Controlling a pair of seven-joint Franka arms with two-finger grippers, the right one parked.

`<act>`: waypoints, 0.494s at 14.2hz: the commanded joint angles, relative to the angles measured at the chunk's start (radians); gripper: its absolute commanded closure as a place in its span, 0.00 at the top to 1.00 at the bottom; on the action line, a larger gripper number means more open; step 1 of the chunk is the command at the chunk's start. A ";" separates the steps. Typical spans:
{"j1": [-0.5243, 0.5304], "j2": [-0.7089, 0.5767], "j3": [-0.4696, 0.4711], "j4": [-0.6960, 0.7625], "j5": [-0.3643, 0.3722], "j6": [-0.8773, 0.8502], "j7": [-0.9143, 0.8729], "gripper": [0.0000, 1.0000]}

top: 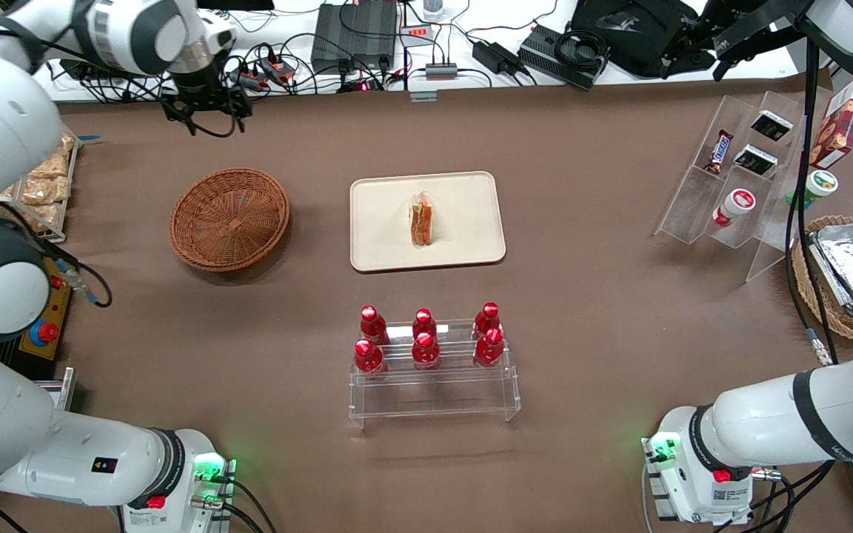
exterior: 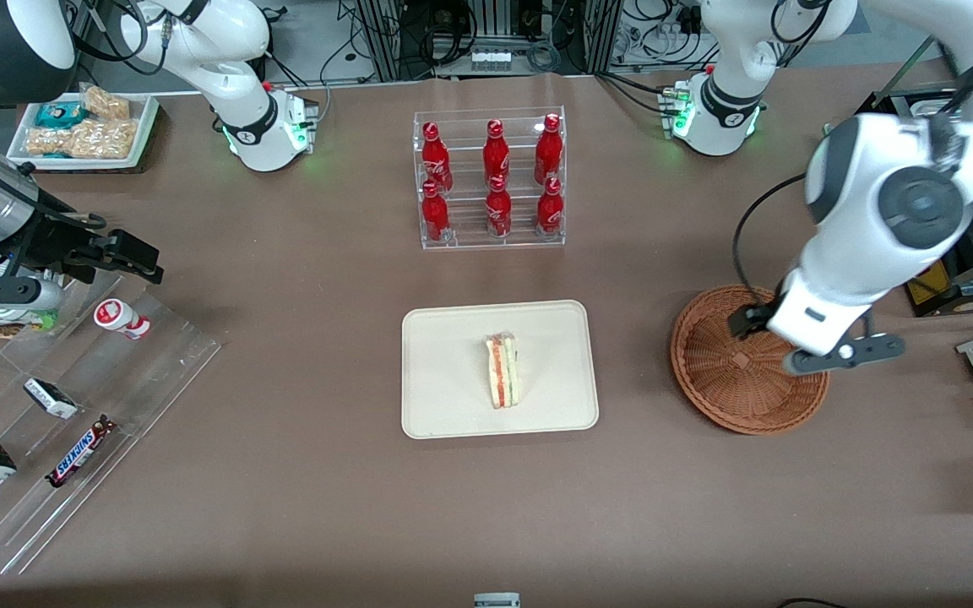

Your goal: Place sandwich from basket to tray

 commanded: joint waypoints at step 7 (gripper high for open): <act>0.133 -0.225 -0.020 -0.002 -0.024 -0.185 0.404 1.00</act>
